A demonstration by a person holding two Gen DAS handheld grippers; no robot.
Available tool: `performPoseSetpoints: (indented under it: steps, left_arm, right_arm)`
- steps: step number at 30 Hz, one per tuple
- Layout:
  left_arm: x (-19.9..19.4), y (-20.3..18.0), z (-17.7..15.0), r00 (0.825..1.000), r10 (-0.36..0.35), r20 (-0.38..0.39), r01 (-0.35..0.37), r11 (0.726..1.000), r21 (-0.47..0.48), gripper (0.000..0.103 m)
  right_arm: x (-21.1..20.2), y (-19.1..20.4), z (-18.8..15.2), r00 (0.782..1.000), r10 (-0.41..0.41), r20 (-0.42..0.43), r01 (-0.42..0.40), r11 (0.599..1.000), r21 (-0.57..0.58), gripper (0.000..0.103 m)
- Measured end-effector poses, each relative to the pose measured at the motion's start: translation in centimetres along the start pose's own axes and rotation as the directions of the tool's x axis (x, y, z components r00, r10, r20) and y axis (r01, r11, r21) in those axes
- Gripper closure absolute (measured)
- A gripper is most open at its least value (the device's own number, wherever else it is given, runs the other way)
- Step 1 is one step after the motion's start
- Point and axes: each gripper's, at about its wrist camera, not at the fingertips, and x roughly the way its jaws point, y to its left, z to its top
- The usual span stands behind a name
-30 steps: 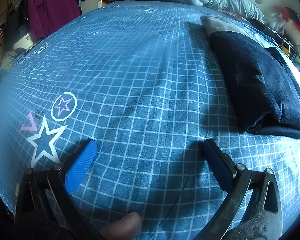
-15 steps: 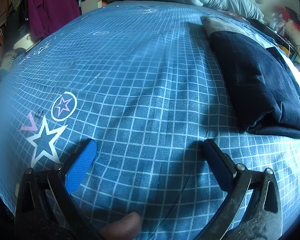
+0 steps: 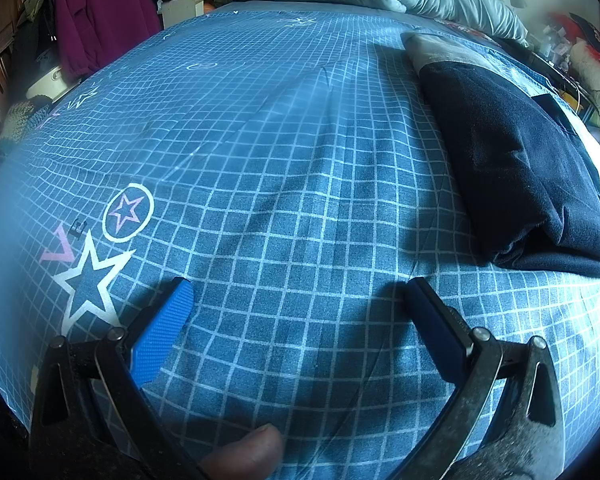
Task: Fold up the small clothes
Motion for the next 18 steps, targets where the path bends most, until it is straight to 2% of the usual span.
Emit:
performPoseSetpoints:
  steps: [18]
  left_arm:
    - [-0.05,0.03,-0.09,1.0,0.0,0.0,0.0,1.0,0.0,0.0]
  right_arm:
    - [0.0,0.0,0.01,1.0,0.0,0.0,0.0,1.0,0.001,0.0]
